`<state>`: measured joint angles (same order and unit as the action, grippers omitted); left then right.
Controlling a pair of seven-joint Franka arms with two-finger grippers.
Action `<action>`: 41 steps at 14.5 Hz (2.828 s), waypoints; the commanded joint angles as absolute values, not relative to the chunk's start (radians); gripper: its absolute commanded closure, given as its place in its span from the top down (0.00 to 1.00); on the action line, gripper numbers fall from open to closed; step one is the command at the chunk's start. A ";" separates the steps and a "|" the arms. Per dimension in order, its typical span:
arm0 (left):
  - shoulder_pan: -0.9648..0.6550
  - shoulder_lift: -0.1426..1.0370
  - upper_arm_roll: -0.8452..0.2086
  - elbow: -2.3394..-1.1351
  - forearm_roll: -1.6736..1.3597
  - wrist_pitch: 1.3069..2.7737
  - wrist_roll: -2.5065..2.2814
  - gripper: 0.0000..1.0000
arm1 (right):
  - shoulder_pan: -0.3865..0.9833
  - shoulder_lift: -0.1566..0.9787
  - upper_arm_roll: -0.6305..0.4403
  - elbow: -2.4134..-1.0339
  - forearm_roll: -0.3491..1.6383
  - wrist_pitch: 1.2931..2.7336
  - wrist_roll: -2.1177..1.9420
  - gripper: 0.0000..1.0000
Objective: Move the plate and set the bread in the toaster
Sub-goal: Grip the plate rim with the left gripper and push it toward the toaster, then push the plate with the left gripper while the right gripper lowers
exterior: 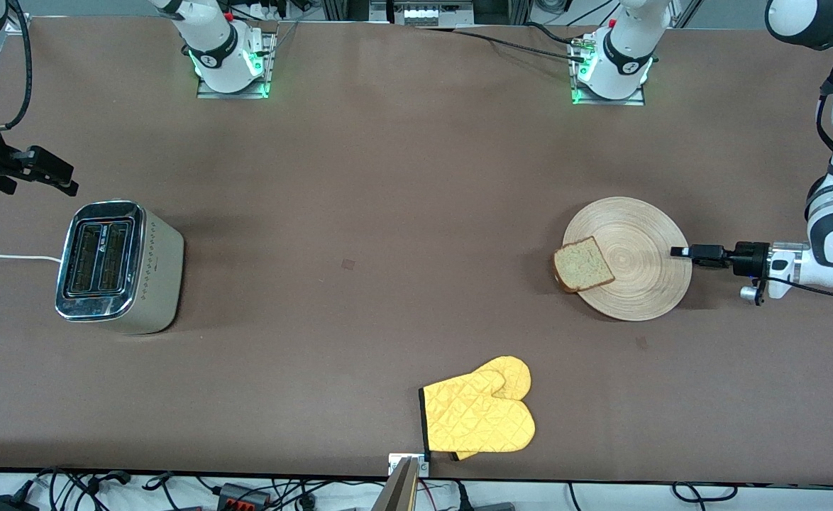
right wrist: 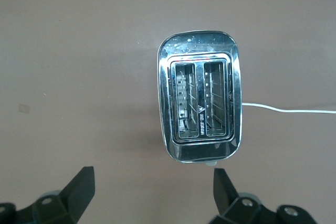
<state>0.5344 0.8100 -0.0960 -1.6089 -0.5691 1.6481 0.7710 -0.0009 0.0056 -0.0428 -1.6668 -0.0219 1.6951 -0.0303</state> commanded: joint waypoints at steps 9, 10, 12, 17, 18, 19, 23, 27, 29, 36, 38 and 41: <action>0.500 0.828 -0.176 -1.592 -0.679 1.618 0.802 0.00 | -0.015 -0.008 -0.035 -1.684 -0.023 1.704 -0.032 1.00; 0.492 0.842 -0.198 -1.591 -0.707 1.615 0.795 0.00 | -0.014 -0.006 -0.035 -1.684 -0.025 1.706 -0.028 1.00; 0.430 0.853 -0.232 -1.589 -0.751 1.615 0.793 0.00 | -0.008 -0.006 -0.031 -1.687 -0.029 1.698 -0.026 1.00; 0.131 0.897 -0.232 -1.536 -0.989 1.628 0.790 0.00 | -0.017 0.011 -0.034 -1.687 -0.035 1.694 -0.031 1.00; 0.079 0.925 -0.232 -1.498 -1.012 1.631 0.788 0.00 | -0.015 0.027 -0.034 -1.686 -0.037 1.697 -0.026 1.00; 0.037 0.949 -0.232 -1.473 -1.053 1.632 0.788 0.00 | -0.015 0.044 -0.034 -1.686 -0.037 1.706 -0.025 1.00; -0.113 1.037 -0.229 -1.330 -1.118 1.718 0.772 0.00 | 0.003 0.113 -0.029 -1.686 -0.035 1.749 -0.025 1.00; -0.219 1.060 -0.229 -1.304 -1.118 1.894 0.723 0.00 | 0.075 0.188 -0.026 -1.687 -0.023 1.741 -0.021 1.00; -0.251 1.065 -0.227 -1.305 -1.117 1.898 0.712 0.00 | 0.125 0.222 -0.028 -1.687 -0.021 1.749 -0.020 1.00; -0.314 1.065 -0.201 -1.307 -1.106 1.921 0.713 0.04 | 0.179 0.362 -0.026 -1.686 0.149 1.810 0.012 1.00; -0.316 1.065 -0.190 -1.307 -1.106 1.939 0.715 0.10 | 0.178 0.370 -0.026 -1.687 0.192 1.809 0.054 1.00; -0.310 1.065 -0.173 -1.310 -1.103 1.937 0.719 0.17 | 0.179 0.386 -0.026 -1.703 0.199 1.813 0.054 1.00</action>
